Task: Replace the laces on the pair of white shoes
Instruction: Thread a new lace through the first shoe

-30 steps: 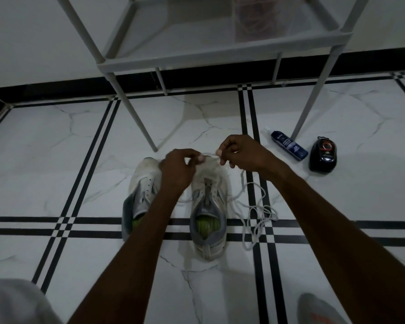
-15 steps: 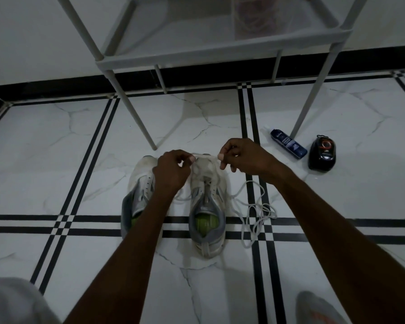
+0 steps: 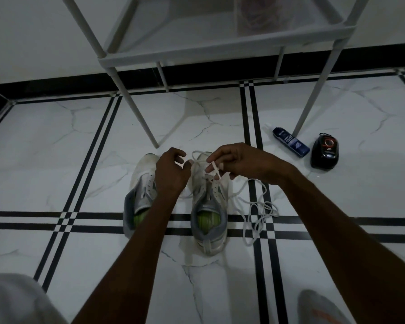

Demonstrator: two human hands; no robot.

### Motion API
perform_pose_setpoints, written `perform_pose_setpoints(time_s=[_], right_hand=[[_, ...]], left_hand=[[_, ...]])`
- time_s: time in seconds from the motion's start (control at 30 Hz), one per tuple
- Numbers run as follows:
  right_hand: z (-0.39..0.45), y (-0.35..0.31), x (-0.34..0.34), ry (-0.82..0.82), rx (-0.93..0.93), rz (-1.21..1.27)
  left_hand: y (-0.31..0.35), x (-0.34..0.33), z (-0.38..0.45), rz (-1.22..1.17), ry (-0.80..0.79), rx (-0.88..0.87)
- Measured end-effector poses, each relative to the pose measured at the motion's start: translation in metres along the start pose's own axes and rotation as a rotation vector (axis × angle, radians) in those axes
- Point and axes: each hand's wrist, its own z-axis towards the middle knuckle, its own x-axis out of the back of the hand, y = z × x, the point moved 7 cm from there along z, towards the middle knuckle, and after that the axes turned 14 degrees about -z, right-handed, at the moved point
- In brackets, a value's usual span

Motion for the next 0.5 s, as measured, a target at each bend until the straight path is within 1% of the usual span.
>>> perform_pose_setpoints(time_s=[0.07,0.1,0.17,0.23,0.3,0.37,0.47,0.5], right_hand=[[0.008,0.010,0.005,0.144,-0.049,-0.084],[0.011,0.013,0.006,0.188,-0.067,-0.129],[0.016,0.017,0.004,0.226,-0.079,-0.226],[0.023,0.022,-0.001,0.252,-0.082,-0.338],[0.030,0.023,-0.004,0.312,-0.053,-0.497],[0.034,0.021,-0.009,0.356,-0.008,-0.579],[0.037,0.019,-0.015,0.360,0.037,-0.586],[0.037,0.020,-0.014,0.389,0.048,-0.566]], left_hand=[[-0.002,0.000,-0.006,-0.030,-0.039,0.023],[-0.004,-0.003,-0.009,-0.039,-0.088,0.040],[-0.007,-0.012,-0.017,-0.026,-0.244,0.105],[-0.015,-0.022,-0.027,-0.002,-0.434,0.193],[-0.027,-0.028,-0.034,0.037,-0.562,0.257],[-0.029,-0.028,-0.037,0.050,-0.597,0.286],[-0.028,-0.023,-0.036,0.066,-0.559,0.274],[-0.025,-0.021,-0.036,0.093,-0.530,0.253]])
